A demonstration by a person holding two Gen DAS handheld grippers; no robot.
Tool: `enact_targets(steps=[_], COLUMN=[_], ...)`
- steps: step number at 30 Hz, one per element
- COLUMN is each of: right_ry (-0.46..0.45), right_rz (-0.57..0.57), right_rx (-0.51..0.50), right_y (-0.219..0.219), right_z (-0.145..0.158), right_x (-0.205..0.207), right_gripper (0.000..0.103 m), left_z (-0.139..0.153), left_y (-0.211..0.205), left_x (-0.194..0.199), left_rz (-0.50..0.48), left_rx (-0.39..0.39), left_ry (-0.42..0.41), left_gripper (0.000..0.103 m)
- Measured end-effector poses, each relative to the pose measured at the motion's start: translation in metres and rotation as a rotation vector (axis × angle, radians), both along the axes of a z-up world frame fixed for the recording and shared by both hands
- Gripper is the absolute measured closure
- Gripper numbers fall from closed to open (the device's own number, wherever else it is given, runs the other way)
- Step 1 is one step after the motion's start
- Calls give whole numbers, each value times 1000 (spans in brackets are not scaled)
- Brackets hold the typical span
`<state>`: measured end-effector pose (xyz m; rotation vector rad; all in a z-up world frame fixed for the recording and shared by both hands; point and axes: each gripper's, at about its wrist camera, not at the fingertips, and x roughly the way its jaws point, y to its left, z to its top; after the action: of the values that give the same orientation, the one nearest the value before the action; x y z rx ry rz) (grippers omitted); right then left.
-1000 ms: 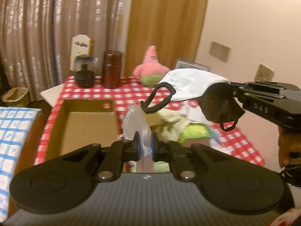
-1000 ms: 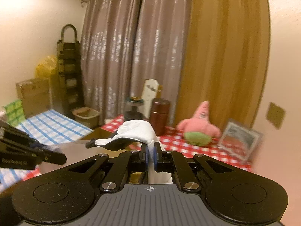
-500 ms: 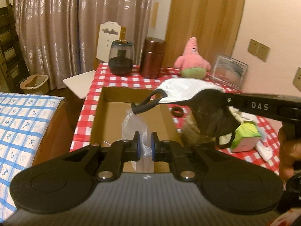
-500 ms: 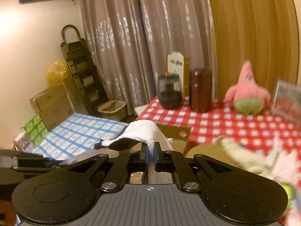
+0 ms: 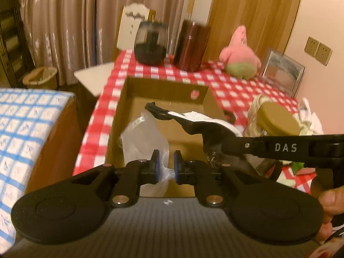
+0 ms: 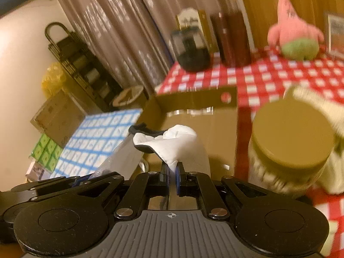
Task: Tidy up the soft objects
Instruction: 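Carry both items into the cardboard box and open both grippers, then withdraw both grippers from the box back over the table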
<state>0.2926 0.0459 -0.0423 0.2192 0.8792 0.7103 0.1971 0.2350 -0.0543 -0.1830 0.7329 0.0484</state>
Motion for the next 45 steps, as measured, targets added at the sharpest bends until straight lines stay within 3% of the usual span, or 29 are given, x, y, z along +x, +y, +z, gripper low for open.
enact_targets(steps=[3, 6, 7, 9, 11, 12, 21, 29, 35, 45], right_ry=[34, 45, 48, 41, 21, 10, -84, -173, -171, -147], right_rz=[34, 57, 63, 62, 51, 46, 42, -64, -190, -327], right_rx=[-21, -17, -14, -17, -20, -15, -41, -92, -120, -148], right_y=[3, 1, -1, -1, -3, -6, -37, -111, -178, -260], right_z=[-14, -20, -21, -19, -15, -13, 14, 28, 27, 27], right_x=[0, 0, 0, -2, -4, -7, -47, -98, -127, -167], right_gripper=[97, 97, 96, 83, 47, 45, 44, 44, 44, 44], left_z=[-10, -13, -12, -10, -5, -2, 23, 48, 56, 52], left_y=[1, 2, 3, 5, 6, 6, -12, -58, -102, -168], left_x=[-1, -8, -11, -16, -25, -28, -59, -80, -89, -92], left_rz=[1, 12, 15, 21, 35, 40, 64, 33, -4, -89], left_rx=[-7, -6, -6, -10, -6, -4, -11, -12, -11, 37], left_ry=[21, 35, 34, 30, 20, 15, -15, -56, -68, -58], left_gripper=[85, 65, 63, 61, 56, 55, 53, 37, 23, 20])
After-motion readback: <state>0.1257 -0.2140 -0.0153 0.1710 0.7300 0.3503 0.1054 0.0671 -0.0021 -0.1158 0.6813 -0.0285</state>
